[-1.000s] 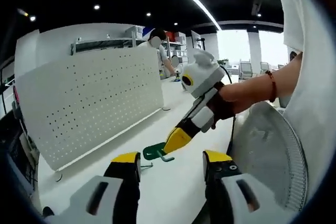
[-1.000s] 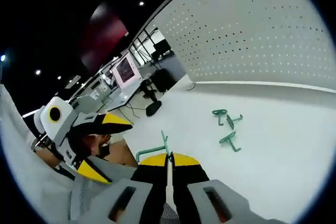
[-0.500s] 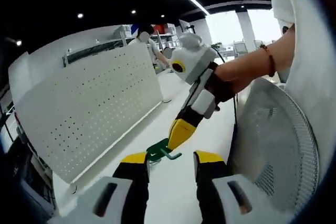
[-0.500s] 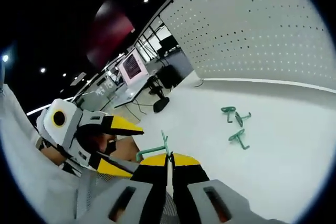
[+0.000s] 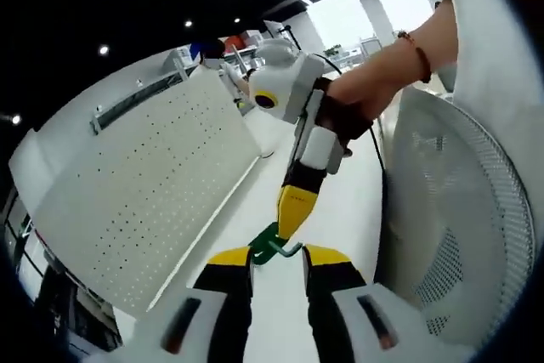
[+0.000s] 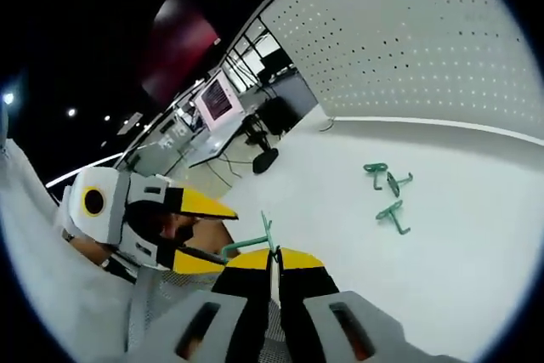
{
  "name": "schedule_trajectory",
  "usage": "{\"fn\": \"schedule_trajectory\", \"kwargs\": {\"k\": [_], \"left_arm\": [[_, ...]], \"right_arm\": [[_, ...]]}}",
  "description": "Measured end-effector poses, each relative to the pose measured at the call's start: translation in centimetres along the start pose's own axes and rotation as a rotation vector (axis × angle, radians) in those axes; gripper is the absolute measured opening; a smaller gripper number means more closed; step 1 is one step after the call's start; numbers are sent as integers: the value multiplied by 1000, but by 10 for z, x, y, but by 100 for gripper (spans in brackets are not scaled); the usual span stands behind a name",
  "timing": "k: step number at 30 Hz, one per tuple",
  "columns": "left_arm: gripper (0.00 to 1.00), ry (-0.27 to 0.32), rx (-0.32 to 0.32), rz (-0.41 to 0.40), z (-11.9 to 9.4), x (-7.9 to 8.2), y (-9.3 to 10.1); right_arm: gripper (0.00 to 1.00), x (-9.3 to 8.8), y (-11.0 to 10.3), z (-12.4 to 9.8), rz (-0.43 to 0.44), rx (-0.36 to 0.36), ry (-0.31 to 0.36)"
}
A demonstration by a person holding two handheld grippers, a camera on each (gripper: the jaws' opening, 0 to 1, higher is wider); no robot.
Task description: Insert the hook assembly into the mounting plate slot until the hook locks in place.
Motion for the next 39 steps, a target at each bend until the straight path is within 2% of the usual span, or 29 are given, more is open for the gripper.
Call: {"fn": "schedule_trajectory", "kwargs": {"k": [9, 13, 19, 23, 29, 32, 34, 37, 39], "left_arm": [[15, -37, -15, 127, 2, 0, 7], [13, -36, -14, 135, 3, 1, 7], [5, -58, -54, 216, 4, -1, 15], [4, -63, -58, 239, 5, -1, 17], [4, -68, -62, 246, 5, -3, 18], [4, -73, -47, 237, 5, -3, 16], [4, -95, -10, 234, 5, -6, 9], [4, -94, -8, 217, 5, -6, 7], [4, -95, 1, 216, 5, -6, 5]], "right_arm": [[1, -3, -3, 3, 15, 7, -23], [1, -3, -3, 3, 36, 14, -29], [1, -7, -3, 4, 72, 17, -55], [1, -9, -2, 5, 85, 17, -69], [1, -11, -2, 5, 78, 6, -75], [0, -10, -3, 4, 101, 0, -64], [0, -12, -3, 4, 118, -9, -83], [0, -9, -4, 6, 100, -24, -50], [0, -8, -3, 6, 118, -22, -42]]}}
Point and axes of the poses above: the point that each gripper's makers call its tool centre point, and the gripper's own axes: z roughly forward along the fingers, y roughly to its right, x roughly out of its top, the point moved 2 cm from there along -z, roughly backward along the fingers, and after that the axes turned 6 degrees about z, right-handed, at the moved point
